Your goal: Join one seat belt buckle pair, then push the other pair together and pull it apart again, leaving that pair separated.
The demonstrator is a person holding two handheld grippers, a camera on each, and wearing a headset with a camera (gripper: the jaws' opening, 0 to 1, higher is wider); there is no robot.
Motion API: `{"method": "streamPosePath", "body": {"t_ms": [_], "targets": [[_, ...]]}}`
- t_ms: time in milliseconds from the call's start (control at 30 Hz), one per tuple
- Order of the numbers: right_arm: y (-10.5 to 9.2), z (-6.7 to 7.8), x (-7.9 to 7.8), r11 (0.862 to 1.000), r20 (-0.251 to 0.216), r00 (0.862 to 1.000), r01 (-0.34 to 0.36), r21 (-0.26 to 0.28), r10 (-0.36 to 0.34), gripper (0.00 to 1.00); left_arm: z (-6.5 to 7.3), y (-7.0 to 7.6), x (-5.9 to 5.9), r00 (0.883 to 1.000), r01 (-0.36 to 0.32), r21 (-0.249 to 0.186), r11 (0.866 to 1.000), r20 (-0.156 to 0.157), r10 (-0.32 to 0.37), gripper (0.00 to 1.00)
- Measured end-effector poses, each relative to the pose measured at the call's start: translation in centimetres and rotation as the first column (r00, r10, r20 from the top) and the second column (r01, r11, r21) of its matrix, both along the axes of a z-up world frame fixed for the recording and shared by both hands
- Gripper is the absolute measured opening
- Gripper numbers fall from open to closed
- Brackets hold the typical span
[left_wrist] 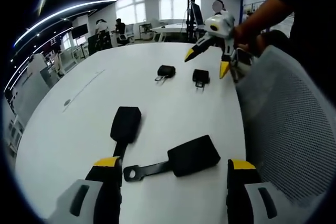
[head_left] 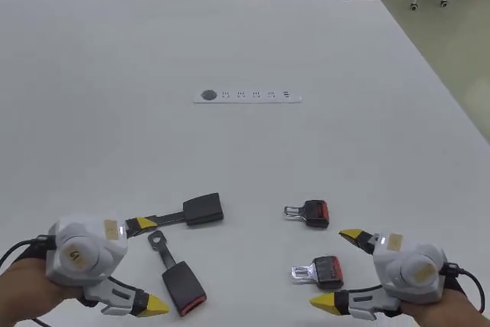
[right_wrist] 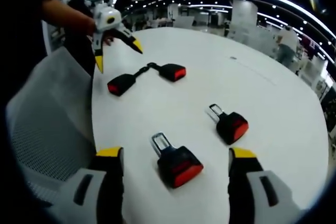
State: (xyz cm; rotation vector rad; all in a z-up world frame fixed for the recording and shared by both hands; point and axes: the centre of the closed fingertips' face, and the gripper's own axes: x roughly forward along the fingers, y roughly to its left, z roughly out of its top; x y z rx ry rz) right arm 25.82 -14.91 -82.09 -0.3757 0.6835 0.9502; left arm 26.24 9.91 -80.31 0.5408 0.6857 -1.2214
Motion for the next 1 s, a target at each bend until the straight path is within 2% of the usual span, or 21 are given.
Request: {"method": "streamPosePath", "body": {"t_ms": [100, 200, 400, 633, 800, 933, 1000], "targets": [[0.3, -0.4, 0.0, 1.000, -0.016, 1.000, -0.014, 0.002, 0.014, 0.83, -0.4, -0.1, 0.1, 1.000, 0.027, 0.020, 0.999, 0.013, -0.027, 0.84], [0.6, -0.4, 0.0, 1.000, -0.026, 0.999, -0.019, 0.011, 0.019, 0.82, -0.8, -0.4, -0.1, 0.998, 0.057, 0.033, 0.998, 0.005, -0.058, 0.83], [0.7, -0.9, 0.1, 0.999, -0.042, 0.998, -0.051, 0.000, 0.051, 0.78, -1.8, -0.8, -0.5, 0.987, 0.160, 0.093, 0.983, 0.007, -0.161, 0.80], [0.7, -1.1, 0.1, 0.997, -0.060, 0.996, -0.072, 0.002, 0.072, 0.76, -2.4, -1.4, -0.2, 0.975, 0.222, 0.116, 0.968, -0.002, -0.223, 0.79], [0.7, -1.5, 0.2, 0.996, -0.079, 0.993, -0.091, 0.002, 0.091, 0.72, -3.0, -1.6, 0.0, 0.958, 0.285, 0.143, 0.948, -0.008, -0.286, 0.78], [0.9, -1.8, 0.2, 0.993, -0.092, 0.989, -0.115, 0.000, 0.114, 0.72, -3.8, -1.7, -0.1, 0.939, 0.340, 0.173, 0.924, -0.019, -0.343, 0.76], [1.0, -2.0, 0.2, 0.992, -0.103, 0.987, -0.124, 0.000, 0.124, 0.71, -4.1, -1.8, -0.3, 0.921, 0.385, 0.201, 0.901, -0.012, -0.390, 0.74]]}}
